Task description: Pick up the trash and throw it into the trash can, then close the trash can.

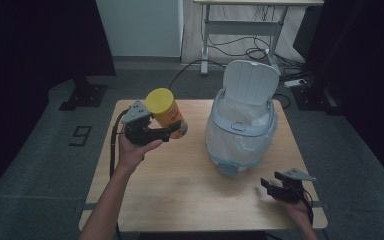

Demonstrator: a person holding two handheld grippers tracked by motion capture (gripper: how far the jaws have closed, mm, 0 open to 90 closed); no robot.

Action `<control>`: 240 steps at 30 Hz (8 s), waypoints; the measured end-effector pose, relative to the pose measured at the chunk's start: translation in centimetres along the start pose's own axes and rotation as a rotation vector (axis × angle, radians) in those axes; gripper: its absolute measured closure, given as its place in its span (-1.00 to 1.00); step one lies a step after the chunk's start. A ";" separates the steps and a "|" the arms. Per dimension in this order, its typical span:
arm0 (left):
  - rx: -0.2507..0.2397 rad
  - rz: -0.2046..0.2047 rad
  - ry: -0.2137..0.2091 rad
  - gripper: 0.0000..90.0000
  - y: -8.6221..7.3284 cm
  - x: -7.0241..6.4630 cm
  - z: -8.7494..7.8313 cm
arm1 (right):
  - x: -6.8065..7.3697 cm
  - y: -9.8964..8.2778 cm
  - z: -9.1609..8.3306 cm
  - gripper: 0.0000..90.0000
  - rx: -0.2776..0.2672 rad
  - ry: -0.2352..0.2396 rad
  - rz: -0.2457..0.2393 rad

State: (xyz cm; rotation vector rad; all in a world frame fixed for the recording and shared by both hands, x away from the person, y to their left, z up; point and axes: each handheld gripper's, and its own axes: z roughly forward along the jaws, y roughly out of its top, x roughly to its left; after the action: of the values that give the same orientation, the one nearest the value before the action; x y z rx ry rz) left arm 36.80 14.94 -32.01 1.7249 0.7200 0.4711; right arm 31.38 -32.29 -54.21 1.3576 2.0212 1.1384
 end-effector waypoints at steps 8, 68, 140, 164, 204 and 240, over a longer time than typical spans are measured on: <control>-0.006 0.013 -0.014 -0.47 1.4 -0.3 0.5 | 0.0 0.0 0.0 -0.33 0.002 -0.001 0.000; 0.010 0.086 -0.119 -0.47 7.8 -3.5 7.4 | -0.5 -0.1 0.0 -0.33 0.013 -0.001 0.007; 0.140 0.081 -0.172 -0.65 10.6 -6.7 19.7 | -0.5 -0.3 0.3 -0.33 0.043 -0.003 -0.011; 0.100 0.130 -0.151 -0.67 7.8 -6.4 12.8 | -0.2 -0.3 0.4 -0.33 0.053 0.001 -0.017; 0.251 -0.040 0.019 -0.62 -15.0 -0.4 1.0 | -0.1 -0.5 0.7 -0.33 0.064 -0.006 -0.019; 0.385 -0.044 0.020 -0.59 -19.4 -0.9 2.8 | -2.0 10.1 -6.5 -0.39 -0.177 0.099 0.024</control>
State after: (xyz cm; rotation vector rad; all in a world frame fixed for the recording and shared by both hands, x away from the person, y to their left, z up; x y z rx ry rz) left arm 33.63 15.45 -51.34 2.0588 0.9042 0.3336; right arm 32.80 -34.81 -42.38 1.2628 1.9236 1.3849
